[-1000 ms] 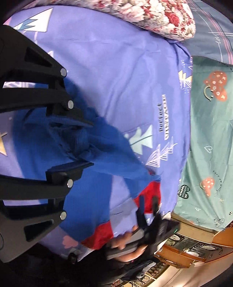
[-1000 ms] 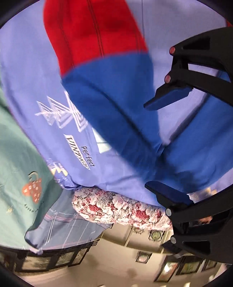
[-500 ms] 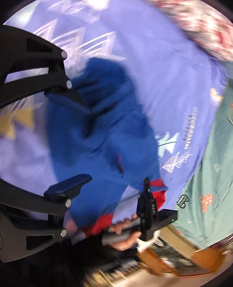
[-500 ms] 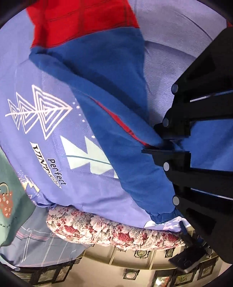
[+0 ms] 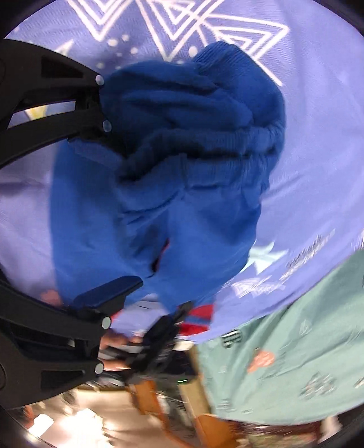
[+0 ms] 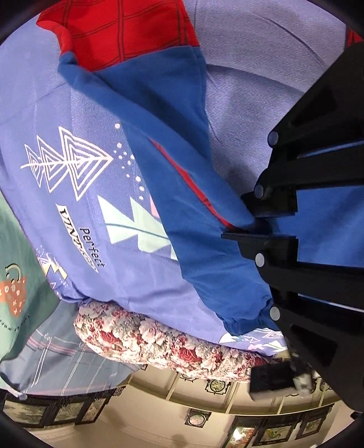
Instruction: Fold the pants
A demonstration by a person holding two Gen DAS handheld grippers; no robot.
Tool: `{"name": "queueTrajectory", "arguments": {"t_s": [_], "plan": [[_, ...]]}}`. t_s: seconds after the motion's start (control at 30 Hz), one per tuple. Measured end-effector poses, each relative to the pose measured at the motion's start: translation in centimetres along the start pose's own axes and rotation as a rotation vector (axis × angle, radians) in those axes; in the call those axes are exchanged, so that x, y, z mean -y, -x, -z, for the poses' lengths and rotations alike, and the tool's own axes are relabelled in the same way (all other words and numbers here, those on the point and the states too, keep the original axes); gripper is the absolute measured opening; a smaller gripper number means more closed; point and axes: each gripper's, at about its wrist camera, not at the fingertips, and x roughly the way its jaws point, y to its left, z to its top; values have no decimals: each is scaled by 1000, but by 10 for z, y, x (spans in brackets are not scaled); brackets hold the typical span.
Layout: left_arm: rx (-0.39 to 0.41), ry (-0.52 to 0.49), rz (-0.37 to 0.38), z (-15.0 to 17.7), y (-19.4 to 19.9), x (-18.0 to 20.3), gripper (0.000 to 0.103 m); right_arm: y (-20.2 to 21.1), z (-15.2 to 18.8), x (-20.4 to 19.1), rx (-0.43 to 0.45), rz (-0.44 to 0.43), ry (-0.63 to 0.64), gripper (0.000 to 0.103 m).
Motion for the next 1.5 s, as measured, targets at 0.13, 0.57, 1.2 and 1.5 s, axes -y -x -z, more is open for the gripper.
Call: {"name": "queueTrajectory", "arguments": {"t_s": [0.13,0.57,1.2,1.5], "plan": [[25,76,-4,-6,-9,-6,77,3,6,3,4,-15,-2,9],[170,-64,-30,-44,53,17,24,66,70,-76,35,-215,222,8],[152,-134,-139,-18,49,3,18,20,132,-78,-118,-187,280,7],[159,-184,-261,-27,41,-21,18,-9,145,-85,-186,-112,316,7]]}}
